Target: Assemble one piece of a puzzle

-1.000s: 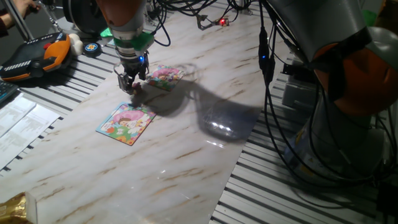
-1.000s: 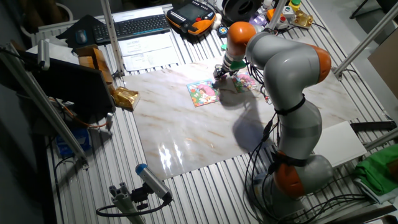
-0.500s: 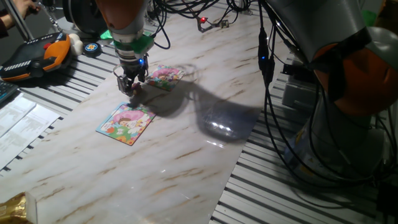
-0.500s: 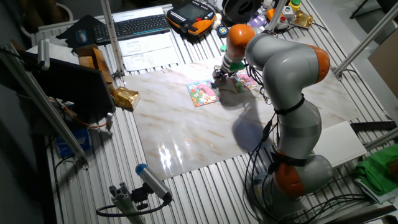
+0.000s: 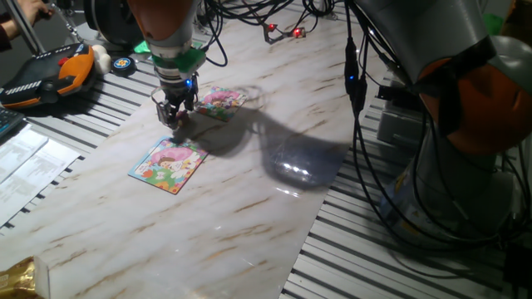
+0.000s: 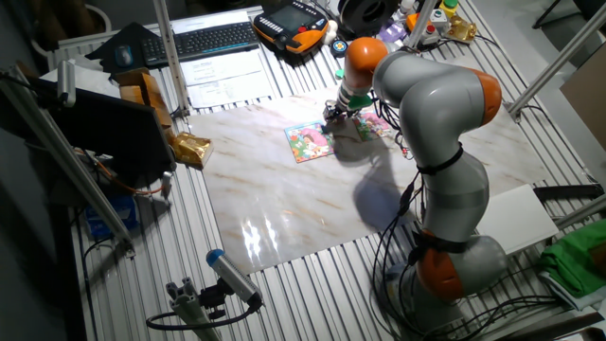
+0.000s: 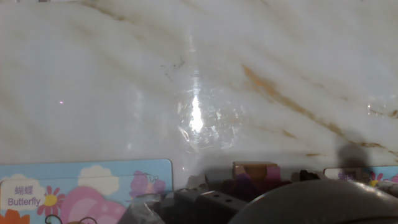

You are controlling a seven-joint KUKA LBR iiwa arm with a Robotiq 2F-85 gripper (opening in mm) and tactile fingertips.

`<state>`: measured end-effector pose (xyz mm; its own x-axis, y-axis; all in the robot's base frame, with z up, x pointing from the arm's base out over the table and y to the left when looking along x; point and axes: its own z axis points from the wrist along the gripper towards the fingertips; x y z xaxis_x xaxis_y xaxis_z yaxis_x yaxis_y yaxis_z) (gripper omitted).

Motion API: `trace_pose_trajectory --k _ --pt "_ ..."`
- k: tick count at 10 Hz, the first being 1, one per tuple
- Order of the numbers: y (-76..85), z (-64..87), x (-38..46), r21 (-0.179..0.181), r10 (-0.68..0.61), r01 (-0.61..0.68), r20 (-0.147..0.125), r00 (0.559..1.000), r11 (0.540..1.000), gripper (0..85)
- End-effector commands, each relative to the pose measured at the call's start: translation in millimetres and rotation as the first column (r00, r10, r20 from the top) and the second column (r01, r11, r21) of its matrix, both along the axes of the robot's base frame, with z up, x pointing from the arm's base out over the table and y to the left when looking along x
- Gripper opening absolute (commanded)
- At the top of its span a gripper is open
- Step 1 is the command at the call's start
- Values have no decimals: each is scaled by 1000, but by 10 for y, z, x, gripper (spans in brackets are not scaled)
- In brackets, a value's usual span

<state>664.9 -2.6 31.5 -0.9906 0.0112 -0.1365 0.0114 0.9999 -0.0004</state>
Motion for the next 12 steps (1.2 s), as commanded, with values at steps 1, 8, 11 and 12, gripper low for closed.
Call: trace_pose_trajectory --k 1,8,11,12 --pt "0 -4 0 1 -2 2 0 1000 1000 727" --pt "-13 21 -2 0 -15 15 -11 1000 1000 670" --pt "-22 26 -2 7 -17 17 -14 1000 1000 650" --pt "-22 30 -3 9 -17 17 -14 1000 1000 633"
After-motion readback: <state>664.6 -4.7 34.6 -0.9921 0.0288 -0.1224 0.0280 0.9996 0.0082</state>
